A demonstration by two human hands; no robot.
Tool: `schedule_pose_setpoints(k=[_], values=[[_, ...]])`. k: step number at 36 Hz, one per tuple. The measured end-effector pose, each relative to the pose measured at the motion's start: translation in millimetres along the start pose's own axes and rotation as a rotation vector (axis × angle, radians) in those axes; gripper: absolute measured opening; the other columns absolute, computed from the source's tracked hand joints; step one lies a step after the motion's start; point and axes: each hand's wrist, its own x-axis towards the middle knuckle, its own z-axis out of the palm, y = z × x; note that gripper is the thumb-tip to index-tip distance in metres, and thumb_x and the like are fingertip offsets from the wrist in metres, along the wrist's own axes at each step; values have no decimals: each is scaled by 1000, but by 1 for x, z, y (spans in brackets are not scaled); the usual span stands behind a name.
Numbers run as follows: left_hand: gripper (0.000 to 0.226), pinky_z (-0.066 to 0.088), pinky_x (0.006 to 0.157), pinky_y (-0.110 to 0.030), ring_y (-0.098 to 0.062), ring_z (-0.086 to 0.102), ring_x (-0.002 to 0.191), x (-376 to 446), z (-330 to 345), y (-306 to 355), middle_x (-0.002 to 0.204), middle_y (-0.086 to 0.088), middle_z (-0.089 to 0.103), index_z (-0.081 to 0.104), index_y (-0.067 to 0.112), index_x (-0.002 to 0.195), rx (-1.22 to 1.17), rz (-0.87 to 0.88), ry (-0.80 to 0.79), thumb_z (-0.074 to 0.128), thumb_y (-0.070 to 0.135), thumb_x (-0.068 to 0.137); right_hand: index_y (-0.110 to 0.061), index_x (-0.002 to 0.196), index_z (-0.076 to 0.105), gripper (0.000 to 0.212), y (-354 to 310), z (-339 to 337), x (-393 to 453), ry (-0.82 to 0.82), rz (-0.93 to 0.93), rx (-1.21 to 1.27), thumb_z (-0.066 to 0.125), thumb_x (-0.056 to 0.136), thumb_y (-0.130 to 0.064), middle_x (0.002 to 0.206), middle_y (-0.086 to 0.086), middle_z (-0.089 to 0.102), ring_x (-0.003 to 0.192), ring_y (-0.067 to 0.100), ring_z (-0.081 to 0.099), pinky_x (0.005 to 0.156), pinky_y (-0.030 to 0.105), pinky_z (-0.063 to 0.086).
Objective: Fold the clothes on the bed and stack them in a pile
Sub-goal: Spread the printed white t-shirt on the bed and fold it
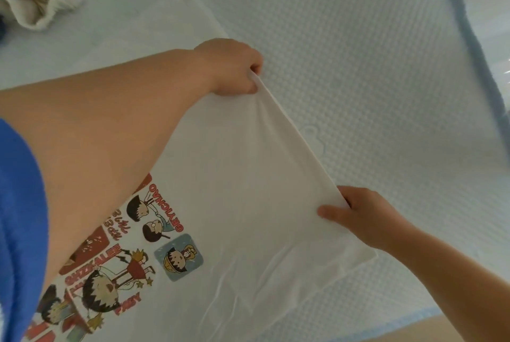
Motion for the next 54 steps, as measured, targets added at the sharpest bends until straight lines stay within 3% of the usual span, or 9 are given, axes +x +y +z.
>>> schedule_pose_setpoints(k=[10,15,23,31,35,40,43,48,54], values=[[12,37,70,-35,-34,52,89,1,26,20,114,-10,43,58,17,98,-158,-116,287,56,20,86,-36,84,63,14,23,1,-15,83,140,-8,63,80,-49,70,-18,64,68,3,59,56,20,41],[39,46,77,-39,-28,56,97,-15,39,28,128,-10,42,53,14,120,-336,-139,524,52,10,81,-36,107,50,37,5,-2,-16,253,135,-395,55,79,-60,92,-16,52,85,10,51,73,29,39],[45,35,98,-37,-31,45,119,-60,48,-42,131,-12,47,52,12,126,-355,-466,612,56,16,82,-21,128,44,58,-95,-27,52,452,-169,-264,57,82,-53,124,-2,47,119,20,44,94,32,34],[67,33,103,-39,-26,37,131,-88,46,-135,151,-2,26,32,22,144,-357,-779,495,61,32,85,-11,128,44,63,-227,-49,143,380,-165,-60,60,83,-53,122,6,56,112,27,53,89,35,42],[77,38,95,-36,-30,47,119,-86,36,-160,139,-9,35,41,21,137,-495,-874,439,74,45,72,-6,112,61,40,-250,-59,161,367,-126,-14,67,82,-32,110,8,63,102,28,60,87,35,49],[32,39,66,-28,-25,56,84,-82,17,-179,105,-9,62,63,19,95,-490,-873,342,76,35,71,-22,74,60,13,-263,-70,170,341,-188,41,64,79,-10,83,1,58,79,20,56,68,30,47],[24,35,52,-27,-23,56,69,-81,15,-187,82,-9,65,64,13,77,-502,-828,253,73,34,73,-15,81,65,8,-276,-74,175,309,-164,125,69,77,-10,87,6,64,80,24,62,74,36,54],[29,34,52,-26,-14,51,65,-86,16,-199,77,3,56,56,22,78,-494,-786,257,76,41,69,-12,106,64,45,-311,-72,186,321,-227,84,80,71,-35,104,4,65,95,23,63,89,39,52],[43,38,64,-30,-20,52,77,-123,29,-229,86,0,57,61,18,91,-334,-760,55,63,59,76,-17,94,63,17,-322,-70,199,416,-306,-103,68,82,-30,87,1,57,88,22,56,80,34,48]])
